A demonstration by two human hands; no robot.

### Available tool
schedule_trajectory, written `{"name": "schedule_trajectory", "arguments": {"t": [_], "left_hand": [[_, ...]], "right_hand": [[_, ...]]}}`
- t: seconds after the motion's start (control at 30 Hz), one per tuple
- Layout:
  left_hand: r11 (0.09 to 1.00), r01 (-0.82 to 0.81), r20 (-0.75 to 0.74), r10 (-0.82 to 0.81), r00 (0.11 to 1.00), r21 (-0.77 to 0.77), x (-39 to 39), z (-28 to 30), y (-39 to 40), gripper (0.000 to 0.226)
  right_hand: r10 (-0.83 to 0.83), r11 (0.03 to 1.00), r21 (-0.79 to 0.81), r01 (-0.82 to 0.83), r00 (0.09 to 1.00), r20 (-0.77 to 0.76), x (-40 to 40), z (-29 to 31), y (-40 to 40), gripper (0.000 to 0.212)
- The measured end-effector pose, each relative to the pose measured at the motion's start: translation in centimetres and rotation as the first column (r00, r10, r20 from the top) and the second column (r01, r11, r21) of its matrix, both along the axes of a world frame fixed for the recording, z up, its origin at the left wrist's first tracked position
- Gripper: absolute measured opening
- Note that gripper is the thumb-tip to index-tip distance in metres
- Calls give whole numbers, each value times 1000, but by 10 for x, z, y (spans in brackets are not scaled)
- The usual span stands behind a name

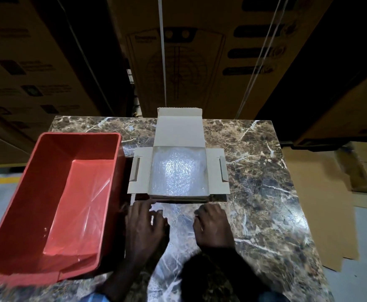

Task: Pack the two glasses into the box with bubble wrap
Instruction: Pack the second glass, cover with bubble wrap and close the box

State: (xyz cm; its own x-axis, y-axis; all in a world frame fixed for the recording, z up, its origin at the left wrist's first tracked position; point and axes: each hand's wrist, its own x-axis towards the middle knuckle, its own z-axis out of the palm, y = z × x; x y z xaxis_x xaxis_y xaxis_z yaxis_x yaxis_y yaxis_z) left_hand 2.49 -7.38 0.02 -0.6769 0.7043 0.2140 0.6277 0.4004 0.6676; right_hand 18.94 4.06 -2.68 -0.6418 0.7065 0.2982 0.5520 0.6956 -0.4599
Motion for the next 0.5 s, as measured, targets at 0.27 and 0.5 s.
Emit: {"name": "schedule_trajectory", "arguments": {"t": [0.27, 0.5], "left_hand": [[852, 121, -80, -187, 979, -510, -7, -64, -39, 69], [967, 72, 159, -33, 987, -243, -9, -33, -12, 68]], "right_hand": [[-9, 1000, -13, 12, 969, 245, 29, -34, -10, 36], [-470, 789, -452, 415, 883, -9, 18, -7, 4, 37]]}}
